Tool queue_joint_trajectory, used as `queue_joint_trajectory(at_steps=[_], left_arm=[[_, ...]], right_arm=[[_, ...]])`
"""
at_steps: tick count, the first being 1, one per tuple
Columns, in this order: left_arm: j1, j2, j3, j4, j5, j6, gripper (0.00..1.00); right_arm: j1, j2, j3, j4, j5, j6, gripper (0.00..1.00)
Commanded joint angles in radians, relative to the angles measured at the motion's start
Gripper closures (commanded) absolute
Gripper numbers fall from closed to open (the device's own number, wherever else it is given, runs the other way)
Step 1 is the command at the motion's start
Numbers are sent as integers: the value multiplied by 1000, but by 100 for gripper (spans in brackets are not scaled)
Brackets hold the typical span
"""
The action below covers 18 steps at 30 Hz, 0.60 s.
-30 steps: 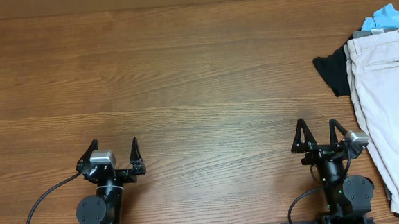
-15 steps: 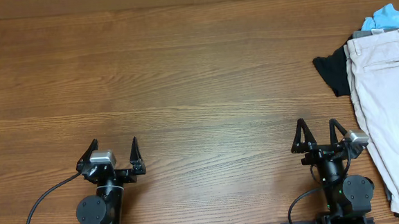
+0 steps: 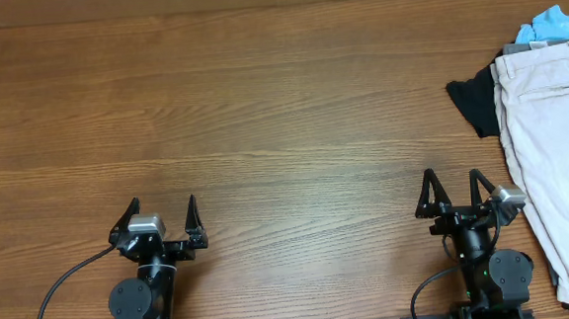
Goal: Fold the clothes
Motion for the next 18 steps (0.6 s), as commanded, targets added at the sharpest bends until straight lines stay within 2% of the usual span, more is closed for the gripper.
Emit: queue_joint_trajectory(at_steps=[1, 18], left_arm=[[10, -9, -5, 0, -14, 26, 0], [10, -9, -5, 0, -14, 26, 0]], right_arm=[[-3, -12, -10, 3, 6, -3, 0], [-2, -12, -10, 7, -30, -2, 0]])
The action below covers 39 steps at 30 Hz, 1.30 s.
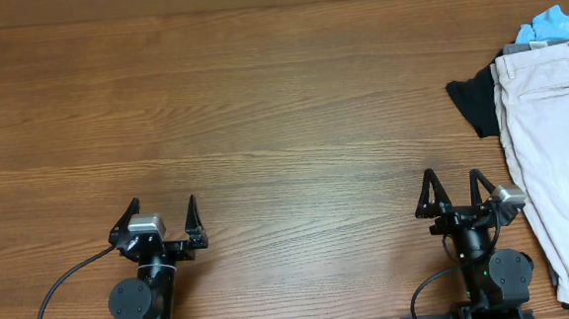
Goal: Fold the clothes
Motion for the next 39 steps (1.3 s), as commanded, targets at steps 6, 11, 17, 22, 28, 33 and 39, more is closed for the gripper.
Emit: queue_joint_trajectory(at_steps=[6, 11, 17, 22, 28, 33, 39], left_arm=[[10, -9, -5, 0, -14, 26, 0], [10, -9, -5, 0, -14, 26, 0], [10, -9, -5, 0, -14, 26, 0], [10, -9, -5, 0, -14, 26, 0], [10, -9, -5, 0, -14, 26, 0], [10, -9, -5, 0, -14, 26, 0], [10, -9, -5, 0, -14, 26, 0]], right_arm=[[-2, -12, -10, 34, -333, 269, 0], [-2, -12, -10, 29, -545, 441, 0], [-2, -12, -4, 202, -582, 464, 0], [-2, -5, 103, 249, -445, 395, 0], [-2, 163, 360, 21, -181, 164, 0], [-2, 520, 628, -113, 76, 9, 0], [-45, 1099, 1041, -378, 310, -35, 0]])
